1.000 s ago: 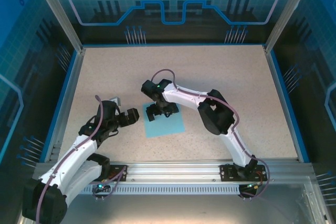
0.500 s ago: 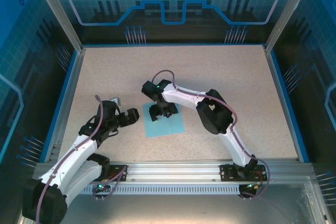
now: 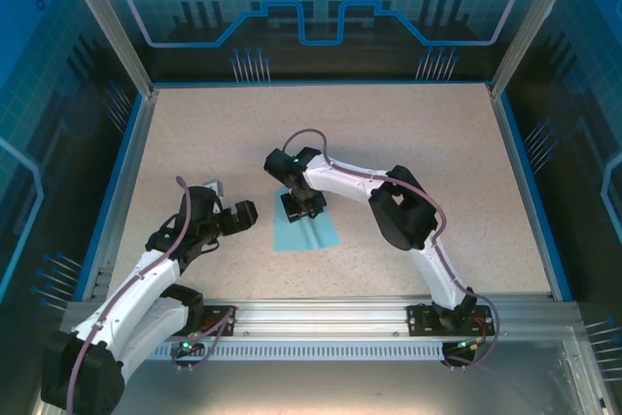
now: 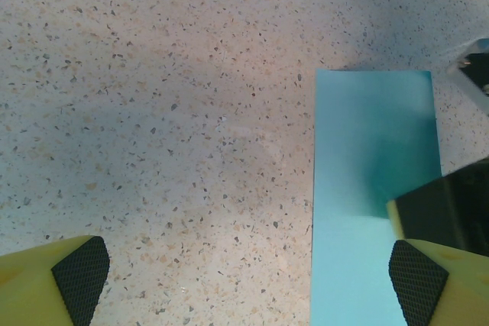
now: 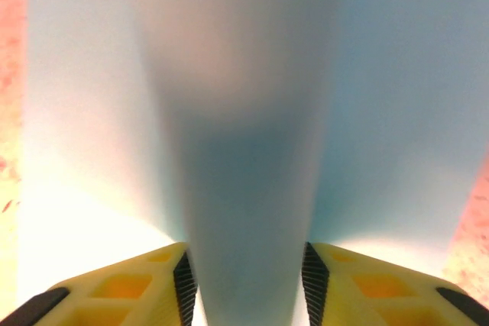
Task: Fold a paper plane with a square sheet of paper (pick it up from the middle)
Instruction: Fold the square sheet of paper in half at the center of the table.
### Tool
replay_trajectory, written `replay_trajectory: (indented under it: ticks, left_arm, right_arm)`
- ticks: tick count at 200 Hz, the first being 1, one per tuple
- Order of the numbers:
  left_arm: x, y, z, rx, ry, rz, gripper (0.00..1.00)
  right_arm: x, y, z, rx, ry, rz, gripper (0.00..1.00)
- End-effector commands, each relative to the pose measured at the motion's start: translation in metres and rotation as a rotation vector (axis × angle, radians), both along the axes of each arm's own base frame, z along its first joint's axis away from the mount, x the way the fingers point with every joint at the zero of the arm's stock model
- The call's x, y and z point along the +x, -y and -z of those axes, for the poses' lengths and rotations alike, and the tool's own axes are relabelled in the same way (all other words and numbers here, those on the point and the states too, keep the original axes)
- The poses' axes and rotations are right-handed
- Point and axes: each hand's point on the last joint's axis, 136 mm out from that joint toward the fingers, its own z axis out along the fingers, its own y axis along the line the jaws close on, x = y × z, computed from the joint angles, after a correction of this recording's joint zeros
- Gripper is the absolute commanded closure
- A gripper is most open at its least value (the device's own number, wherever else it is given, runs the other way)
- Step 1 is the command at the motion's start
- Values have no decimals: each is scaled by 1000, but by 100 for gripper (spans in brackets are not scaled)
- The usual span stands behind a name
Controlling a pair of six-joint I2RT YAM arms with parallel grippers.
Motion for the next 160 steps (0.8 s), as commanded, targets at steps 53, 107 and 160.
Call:
replay_trajectory:
  ticks: [53, 107, 160]
  left_arm:
    - [4, 7, -17, -39, 16, 14, 2]
    - [8, 36, -31, -160, 38, 126, 1]
    - [9, 78, -33, -234, -18, 299, 2]
  right_arm:
    - [3, -13, -67, 360, 3, 44, 63]
    - [9, -2, -72, 653, -88, 122, 61]
    - [11, 60, -27, 565, -110, 233, 50]
